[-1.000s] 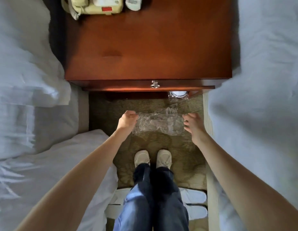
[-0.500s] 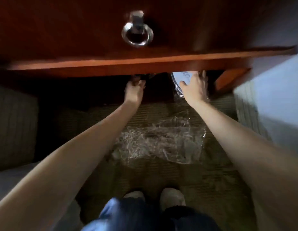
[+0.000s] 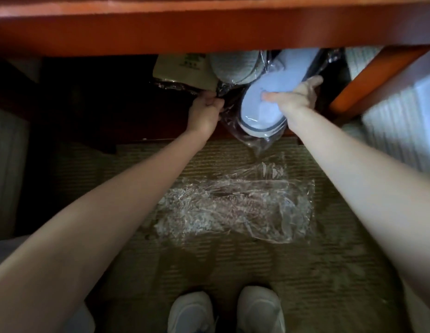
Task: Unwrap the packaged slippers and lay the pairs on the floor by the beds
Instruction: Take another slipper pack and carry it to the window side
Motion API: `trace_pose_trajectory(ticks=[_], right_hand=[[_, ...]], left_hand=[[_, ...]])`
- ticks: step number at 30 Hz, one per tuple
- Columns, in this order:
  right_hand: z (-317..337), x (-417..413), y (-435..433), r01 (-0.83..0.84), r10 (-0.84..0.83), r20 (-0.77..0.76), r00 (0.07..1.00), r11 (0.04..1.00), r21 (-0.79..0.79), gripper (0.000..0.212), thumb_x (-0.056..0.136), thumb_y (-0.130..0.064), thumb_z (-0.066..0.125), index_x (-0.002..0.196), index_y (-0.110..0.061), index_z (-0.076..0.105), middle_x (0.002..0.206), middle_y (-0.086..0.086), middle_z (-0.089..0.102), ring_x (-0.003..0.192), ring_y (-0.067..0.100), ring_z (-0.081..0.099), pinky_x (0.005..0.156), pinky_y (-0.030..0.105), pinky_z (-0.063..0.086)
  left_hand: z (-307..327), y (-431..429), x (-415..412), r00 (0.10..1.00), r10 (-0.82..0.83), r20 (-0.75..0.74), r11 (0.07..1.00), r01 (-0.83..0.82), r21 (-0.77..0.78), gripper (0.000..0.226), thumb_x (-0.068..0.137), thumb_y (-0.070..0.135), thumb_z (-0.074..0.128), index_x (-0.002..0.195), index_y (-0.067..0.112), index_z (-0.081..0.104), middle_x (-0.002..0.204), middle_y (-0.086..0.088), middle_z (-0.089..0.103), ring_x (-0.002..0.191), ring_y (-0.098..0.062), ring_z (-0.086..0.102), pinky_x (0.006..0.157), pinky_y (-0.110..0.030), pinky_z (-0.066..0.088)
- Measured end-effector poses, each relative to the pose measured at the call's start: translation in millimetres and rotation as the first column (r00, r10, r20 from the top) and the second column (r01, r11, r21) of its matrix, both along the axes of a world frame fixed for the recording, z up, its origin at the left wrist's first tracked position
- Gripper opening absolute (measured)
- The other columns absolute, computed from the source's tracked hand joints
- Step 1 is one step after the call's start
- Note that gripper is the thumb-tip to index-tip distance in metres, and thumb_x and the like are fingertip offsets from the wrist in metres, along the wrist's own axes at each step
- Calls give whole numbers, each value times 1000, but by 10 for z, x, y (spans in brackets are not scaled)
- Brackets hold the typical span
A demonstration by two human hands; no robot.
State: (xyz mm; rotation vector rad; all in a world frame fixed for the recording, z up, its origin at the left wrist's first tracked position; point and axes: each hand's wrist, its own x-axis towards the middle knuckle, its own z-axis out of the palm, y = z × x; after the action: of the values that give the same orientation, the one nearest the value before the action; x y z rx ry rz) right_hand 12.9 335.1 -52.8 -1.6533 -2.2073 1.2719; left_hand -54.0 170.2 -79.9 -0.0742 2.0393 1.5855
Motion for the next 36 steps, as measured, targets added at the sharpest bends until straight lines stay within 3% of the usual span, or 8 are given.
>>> trace_pose_trajectory(ticks=[4,9,14,17,22,26,32,36], right_hand=[[11,52,-118,141,-181,-208,961,971,-194,98,66,-16,85,144,1,28,142,11,48,122,21,53,103,28,43],[98,109,-198,305,-377,-318,870,918,-253,59,67,-3,79,116,-6,47,113,6,60,93,17,57,94,32,50],[198,186,-254,313,-410,-354,841,901,-302,38,62,-1,77,92,-9,55,87,-1,64,71,10,59,60,19,51],[285,216,-238,308,-390,-364,845,914,-265,32,62,-1,77,78,-12,52,73,-7,58,59,3,52,41,9,39],[368,252,-215,313,-361,-342,867,931,-189,30,61,2,74,65,-15,48,63,-8,50,52,6,45,33,8,35],[411,357,-258,284,-385,-375,844,912,-297,37,64,6,71,94,-13,62,84,-5,57,67,6,51,49,13,40],[801,665,-609,242,-452,-342,824,826,-508,28,69,13,65,85,-8,56,95,10,62,89,27,64,82,36,55],[1361,981,-812,145,-318,-217,923,809,-569,19,70,11,63,75,-7,58,77,12,61,69,25,61,61,25,51]], left_hand=[[64,71,-42,980,-27,-196,989,-2,-146,31,89,11,58,118,1,55,113,-15,66,105,-29,62,89,-27,48],[242,235,-227,996,70,51,994,-65,-83,47,89,31,63,122,-1,51,117,-17,65,101,-35,65,89,-42,54],[325,326,-332,996,41,77,997,-36,-67,33,91,24,63,65,10,49,49,0,61,36,-8,53,41,-18,43],[337,341,-328,990,-75,123,996,81,-38,37,93,16,58,59,13,46,27,9,47,22,0,41,28,-11,29],[359,302,-358,990,-86,108,996,85,16,26,86,21,68,66,17,52,60,3,55,55,-10,47,55,-18,39],[442,142,-304,993,1,115,948,-37,316,12,91,8,57,80,12,57,85,-5,60,79,-13,58,88,-31,50],[920,-319,172,958,113,263,886,-216,409,17,86,-5,58,76,7,51,63,-3,65,59,-11,64,66,-26,57],[1419,-783,746,941,64,333,950,-160,268,26,85,-7,58,72,8,42,61,-9,45,62,-22,52,78,-46,58]])
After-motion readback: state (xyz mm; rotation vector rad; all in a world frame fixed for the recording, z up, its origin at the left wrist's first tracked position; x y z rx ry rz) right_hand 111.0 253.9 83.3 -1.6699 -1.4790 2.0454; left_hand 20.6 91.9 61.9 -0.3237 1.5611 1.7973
